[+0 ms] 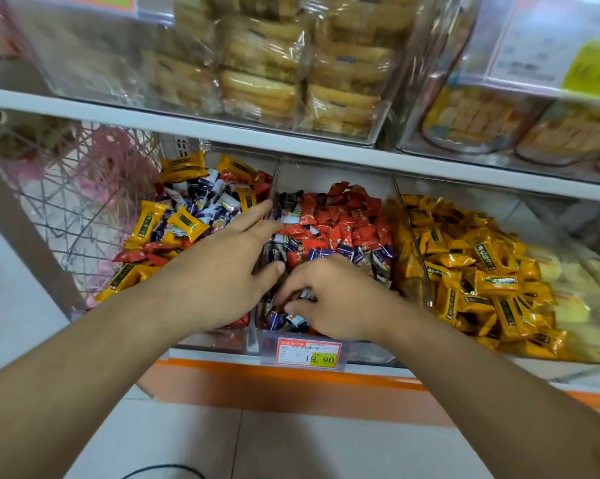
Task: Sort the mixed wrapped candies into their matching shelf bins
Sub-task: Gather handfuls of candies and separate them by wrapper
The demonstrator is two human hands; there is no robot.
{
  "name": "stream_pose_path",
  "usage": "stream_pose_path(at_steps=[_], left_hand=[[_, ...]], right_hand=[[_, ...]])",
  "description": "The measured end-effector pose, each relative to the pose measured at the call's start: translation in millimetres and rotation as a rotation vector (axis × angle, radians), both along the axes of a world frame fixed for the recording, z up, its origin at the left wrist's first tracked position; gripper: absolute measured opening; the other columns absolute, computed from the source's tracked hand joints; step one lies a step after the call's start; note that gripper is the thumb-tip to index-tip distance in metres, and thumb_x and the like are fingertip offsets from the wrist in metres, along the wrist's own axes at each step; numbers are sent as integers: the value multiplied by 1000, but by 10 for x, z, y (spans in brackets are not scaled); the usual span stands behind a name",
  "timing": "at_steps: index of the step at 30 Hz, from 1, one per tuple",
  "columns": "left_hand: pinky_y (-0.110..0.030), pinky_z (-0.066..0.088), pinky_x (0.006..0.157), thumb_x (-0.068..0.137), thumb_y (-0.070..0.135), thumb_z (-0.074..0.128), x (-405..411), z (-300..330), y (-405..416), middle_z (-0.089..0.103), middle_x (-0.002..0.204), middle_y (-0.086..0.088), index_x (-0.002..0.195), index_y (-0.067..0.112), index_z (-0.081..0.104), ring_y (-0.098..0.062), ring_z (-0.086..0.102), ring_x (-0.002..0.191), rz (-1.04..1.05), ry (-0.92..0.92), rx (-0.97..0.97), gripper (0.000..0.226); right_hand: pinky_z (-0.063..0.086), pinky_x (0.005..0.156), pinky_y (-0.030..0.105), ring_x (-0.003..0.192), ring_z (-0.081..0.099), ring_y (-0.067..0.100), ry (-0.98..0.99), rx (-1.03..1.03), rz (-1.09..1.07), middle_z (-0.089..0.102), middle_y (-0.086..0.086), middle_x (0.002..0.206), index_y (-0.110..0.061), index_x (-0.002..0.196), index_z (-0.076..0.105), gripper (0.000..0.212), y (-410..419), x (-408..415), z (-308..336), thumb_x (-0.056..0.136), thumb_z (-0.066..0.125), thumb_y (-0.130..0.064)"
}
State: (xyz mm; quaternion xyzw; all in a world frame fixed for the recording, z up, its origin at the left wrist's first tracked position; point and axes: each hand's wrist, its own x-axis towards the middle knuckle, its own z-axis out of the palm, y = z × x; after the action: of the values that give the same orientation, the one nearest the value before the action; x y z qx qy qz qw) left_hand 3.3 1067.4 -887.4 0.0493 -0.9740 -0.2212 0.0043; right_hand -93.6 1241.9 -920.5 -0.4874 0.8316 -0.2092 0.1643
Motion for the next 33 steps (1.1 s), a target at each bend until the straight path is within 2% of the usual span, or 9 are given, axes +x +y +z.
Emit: stream_pose_path(at_steps=[6,9,12,15,17,19,21,25,33], left_hand=[[-31,35,116,103,47,49,11,-26,-6,-10,167,25,160,37,20,-13,32,150,-5,15,-18,65],[-32,35,117,103,46,49,14,-17,8,-11,167,25,161,36,19,-12,34,148,1,8,-16,65],[-32,38,114,104,45,49,20,-2,25,-12,167,25,161,35,19,-12,44,141,12,-6,-13,65],[-32,37,116,104,43,50,18,3,42,-11,167,25,161,34,21,-12,41,143,12,2,-8,65],[-31,34,118,104,42,50,17,-2,47,-10,167,24,161,33,22,-12,34,149,9,11,-6,65],[-32,34,118,103,41,50,17,-6,48,-9,167,24,161,33,23,-13,31,150,4,19,-6,64],[-32,33,119,103,41,51,16,-8,46,-8,168,24,160,33,23,-13,28,152,1,21,-6,64],[-29,28,119,103,41,52,5,-6,39,-8,168,23,160,34,24,-12,22,154,2,22,-4,64],[-29,23,121,101,44,56,10,34,35,0,169,19,158,33,31,-13,18,155,-4,40,-47,63]], right_hand=[[49,108,29,118,64,7,-32,70,-53,74,-9,125,-26,122,77,28,-9,-131,-73,97,72,-16],[50,108,31,120,64,9,-77,86,-68,73,-10,128,-28,129,74,33,-21,-131,-57,98,70,-16],[53,99,25,113,65,5,-125,120,-71,72,-11,128,-30,132,71,37,-17,-119,-17,100,65,-11],[44,69,4,89,59,-13,-238,121,-83,66,-15,111,-26,128,66,42,6,-96,14,99,56,3],[48,68,13,86,62,-2,-289,101,-75,65,-6,104,-19,120,62,36,-10,-78,0,98,52,7],[56,82,40,90,66,25,-298,62,-84,68,8,100,-19,109,63,27,-40,-81,-40,97,56,4],[58,79,56,87,67,37,-307,29,-116,69,12,96,-25,97,64,24,-52,-101,-60,93,68,-2],[59,75,32,72,63,6,-233,7,-127,71,2,91,-23,89,69,25,-53,-99,-82,87,78,0],[57,68,24,77,65,5,-103,-170,-266,70,-6,81,-25,82,72,27,93,-49,189,88,76,1]])
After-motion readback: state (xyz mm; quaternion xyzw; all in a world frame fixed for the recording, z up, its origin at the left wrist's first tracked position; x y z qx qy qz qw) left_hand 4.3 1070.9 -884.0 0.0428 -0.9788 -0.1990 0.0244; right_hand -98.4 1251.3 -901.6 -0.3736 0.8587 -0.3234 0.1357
